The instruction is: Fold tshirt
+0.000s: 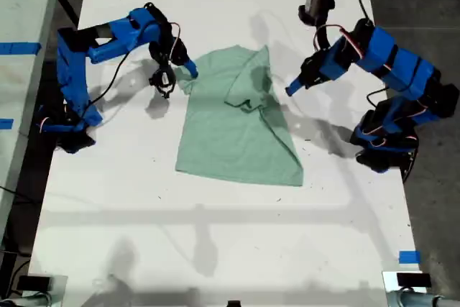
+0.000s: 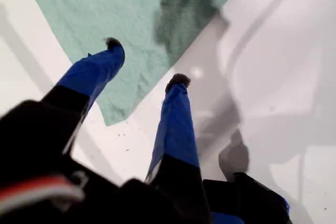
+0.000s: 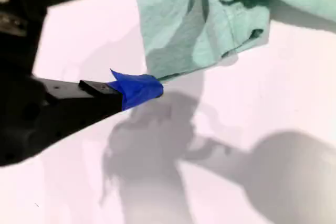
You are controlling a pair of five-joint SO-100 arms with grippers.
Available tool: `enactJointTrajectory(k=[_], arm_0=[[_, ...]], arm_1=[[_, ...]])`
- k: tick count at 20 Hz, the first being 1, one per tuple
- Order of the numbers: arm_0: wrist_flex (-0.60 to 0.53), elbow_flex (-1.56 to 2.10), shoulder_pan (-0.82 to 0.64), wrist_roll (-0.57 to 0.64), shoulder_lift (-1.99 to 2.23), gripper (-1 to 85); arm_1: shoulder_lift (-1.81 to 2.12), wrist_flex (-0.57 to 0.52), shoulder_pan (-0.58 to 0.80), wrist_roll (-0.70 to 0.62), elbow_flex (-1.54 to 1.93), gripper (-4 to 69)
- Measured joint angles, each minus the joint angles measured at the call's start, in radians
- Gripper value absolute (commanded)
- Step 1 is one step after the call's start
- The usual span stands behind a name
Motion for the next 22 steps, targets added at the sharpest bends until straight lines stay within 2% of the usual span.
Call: enactJointTrajectory(k=[1,3,4,9,14,17,22], arm_0=[[0.038,-0.081,0.000,0.005,-0.083,21.8],[0.107,-0.235,-0.008,0.017,-0.212,4.5],[0.115,-0.287,-0.014,0.014,-0.239,1.8],[0.138,-0.273,-0.015,0.014,-0.178,1.5],[0.152,-0.204,-0.041,0.008,0.089,1.1],[0.155,-0.299,0.031,0.000,0.107,1.3],[-0.037,-0.399,0.204,0.000,0.026,3.4]], arm_1=[[0.031,-0.003,0.000,0.005,0.029,19.4],[0.095,-0.006,0.000,0.009,0.083,18.7],[0.129,-0.009,0.000,0.011,0.110,18.3],[0.270,-0.012,0.006,0.011,0.224,17.7],[0.319,-0.023,0.023,0.011,0.282,17.2],[0.324,-0.031,0.023,0.017,0.293,17.1],[0.324,-0.046,0.023,0.038,0.325,17.1]])
